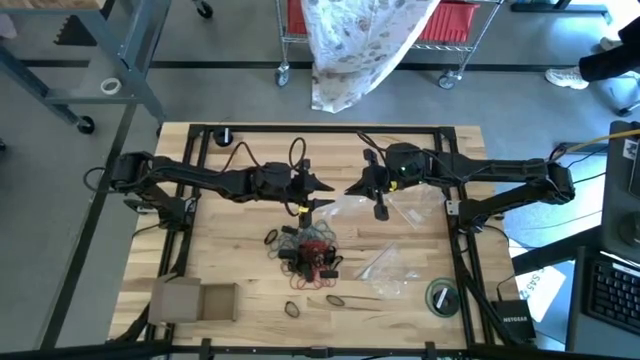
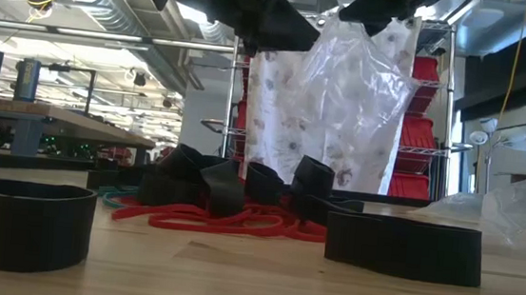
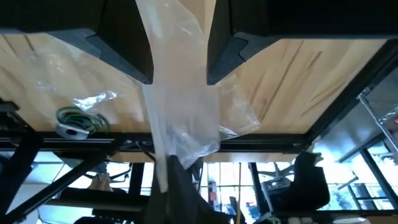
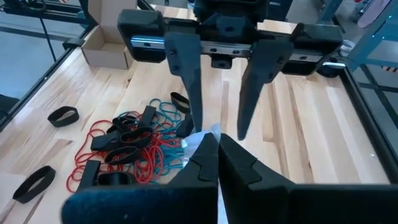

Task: Sort rubber bands
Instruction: Open the transparent zip lock bag

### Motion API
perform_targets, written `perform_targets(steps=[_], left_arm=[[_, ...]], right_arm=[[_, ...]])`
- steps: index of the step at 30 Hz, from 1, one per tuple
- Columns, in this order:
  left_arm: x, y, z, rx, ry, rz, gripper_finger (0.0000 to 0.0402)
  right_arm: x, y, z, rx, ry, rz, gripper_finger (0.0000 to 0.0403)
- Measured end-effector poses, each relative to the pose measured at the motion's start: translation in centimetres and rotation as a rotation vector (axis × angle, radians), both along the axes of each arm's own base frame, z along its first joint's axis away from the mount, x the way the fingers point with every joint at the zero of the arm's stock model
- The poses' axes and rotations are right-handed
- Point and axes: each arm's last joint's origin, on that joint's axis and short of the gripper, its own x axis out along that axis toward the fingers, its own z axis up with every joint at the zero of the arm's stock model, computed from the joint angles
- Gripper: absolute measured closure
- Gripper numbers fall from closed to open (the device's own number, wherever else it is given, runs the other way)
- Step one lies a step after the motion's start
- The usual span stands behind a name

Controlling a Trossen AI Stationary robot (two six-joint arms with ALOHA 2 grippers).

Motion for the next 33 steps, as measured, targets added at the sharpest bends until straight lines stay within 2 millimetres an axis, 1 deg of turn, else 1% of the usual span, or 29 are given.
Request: perform_targets(steps=[22,30,33], left_arm=[[-0.11,0.03,-0.23,-0.047,0.023,0.015,0.0259],[0.17,0.54,-0.64,-0.094,0.018,0.046,0.0259],[0.16,0.81,-0.66,-0.091,0.015,0.093,0.0259]], right_arm=[[0.03,0.02,0.06,0.001,-0.007,0.004,0.0403],[0.11,0.03,0.2,-0.005,-0.025,0.015,0.0403],[0.11,0.07,0.21,-0.009,-0.028,0.034,0.0403]])
